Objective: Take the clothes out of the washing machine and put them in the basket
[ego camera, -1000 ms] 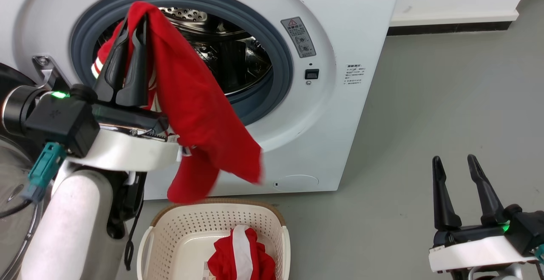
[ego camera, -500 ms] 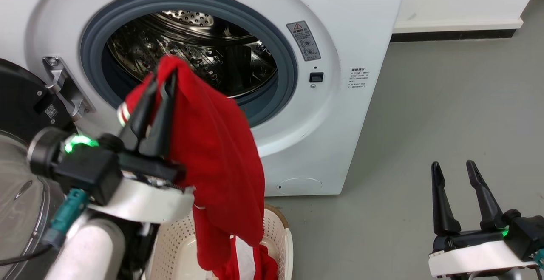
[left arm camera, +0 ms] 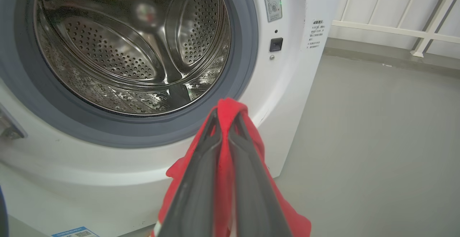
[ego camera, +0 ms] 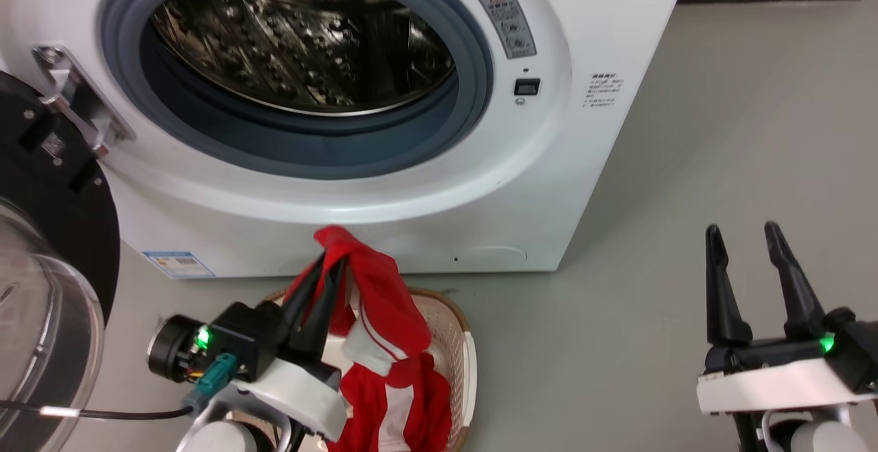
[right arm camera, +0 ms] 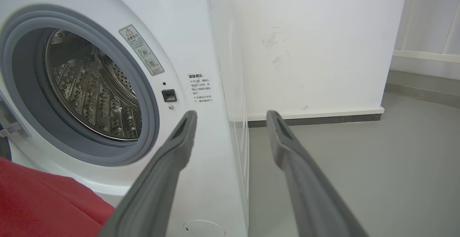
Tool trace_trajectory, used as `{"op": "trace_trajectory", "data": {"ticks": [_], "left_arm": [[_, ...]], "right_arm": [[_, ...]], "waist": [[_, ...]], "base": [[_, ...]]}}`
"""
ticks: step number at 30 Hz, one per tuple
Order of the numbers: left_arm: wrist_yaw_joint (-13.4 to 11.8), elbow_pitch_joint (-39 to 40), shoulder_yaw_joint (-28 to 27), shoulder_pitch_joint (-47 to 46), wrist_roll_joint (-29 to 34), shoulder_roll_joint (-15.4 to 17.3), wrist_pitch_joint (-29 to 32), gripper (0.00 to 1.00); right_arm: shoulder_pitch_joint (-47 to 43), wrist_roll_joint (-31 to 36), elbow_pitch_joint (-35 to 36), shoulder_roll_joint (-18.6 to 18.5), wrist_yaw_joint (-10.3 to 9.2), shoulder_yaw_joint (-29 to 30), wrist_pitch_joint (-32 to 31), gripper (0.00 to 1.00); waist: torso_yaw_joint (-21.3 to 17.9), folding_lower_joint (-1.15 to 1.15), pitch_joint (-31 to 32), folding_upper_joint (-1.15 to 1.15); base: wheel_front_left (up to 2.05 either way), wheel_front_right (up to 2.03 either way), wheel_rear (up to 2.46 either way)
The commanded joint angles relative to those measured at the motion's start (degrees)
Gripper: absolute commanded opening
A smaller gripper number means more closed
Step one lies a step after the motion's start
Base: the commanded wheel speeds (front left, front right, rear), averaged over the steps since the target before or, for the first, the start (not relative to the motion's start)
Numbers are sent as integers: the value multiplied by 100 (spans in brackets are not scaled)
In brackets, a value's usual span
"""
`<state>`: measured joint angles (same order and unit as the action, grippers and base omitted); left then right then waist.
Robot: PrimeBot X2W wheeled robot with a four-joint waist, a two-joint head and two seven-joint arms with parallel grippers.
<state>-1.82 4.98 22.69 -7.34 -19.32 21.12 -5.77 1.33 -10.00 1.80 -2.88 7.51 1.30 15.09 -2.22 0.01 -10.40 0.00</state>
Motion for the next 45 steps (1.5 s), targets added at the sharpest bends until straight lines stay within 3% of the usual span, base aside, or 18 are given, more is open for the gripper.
{"op": "trace_trajectory", "data": {"ticks": [1, 12, 20, 24, 30, 36, 37, 38, 43, 45], "left_arm": [[44, -144, 23, -3, -4, -6, -59, 0], [444, -2914, 328, -1044, 153, -366, -667, 0], [752, -5273, 789, -2557, 396, -840, -615, 0], [848, -6276, 1004, -3238, 489, -906, -404, 0], [905, -7313, 1339, -4009, 643, -998, -25, 0], [910, -7729, 1486, -4304, 625, -1001, 463, 0], [913, -7744, 1493, -4329, 599, -1014, 485, 35], [914, -7756, 1483, -4348, 556, -1038, 435, 100], [918, -7814, 1506, -4159, 432, -1130, 201, 100], [919, -7815, 1383, -3981, 265, -1210, -222, 100]], "right_arm": [[120, 38, 32, 2, -4, 9, 11, 100], [806, 116, 230, 3, -4, 80, 11, 100], [1259, 69, 391, 2, -4, 129, 11, 100], [1444, 26, 426, 4, -4, 233, 11, 100], [1653, -43, 462, 4, -4, 344, 11, 100], [1754, -98, 468, 4, -4, 388, 11, 100], [1766, -98, 455, 4, -4, 391, 11, 100], [1776, -102, 436, 4, -4, 396, 11, 100], [1747, -118, 338, 4, -4, 399, 11, 100], [1675, -93, 283, 3, -4, 371, 11, 100]], "waist": [[-11, -1, -206, 0], [-230, -1, -1518, 0], [-328, -1, -2599, 0], [-366, -1, -3058, 0], [-454, -1, -3578, 0], [-515, -1, -3800, 0], [-523, -1, -3805, 0], [-527, -1, -3797, 0], [-472, -1, -3514, 0], [-429, -1, -3197, 0]], "base": [[0, 0, 0], [0, 0, 0], [0, 0, 0], [0, 0, 0], [0, 0, 0], [0, 0, 0], [0, 0, 0], [0, 0, 0], [0, 0, 0], [0, 0, 0]]}}
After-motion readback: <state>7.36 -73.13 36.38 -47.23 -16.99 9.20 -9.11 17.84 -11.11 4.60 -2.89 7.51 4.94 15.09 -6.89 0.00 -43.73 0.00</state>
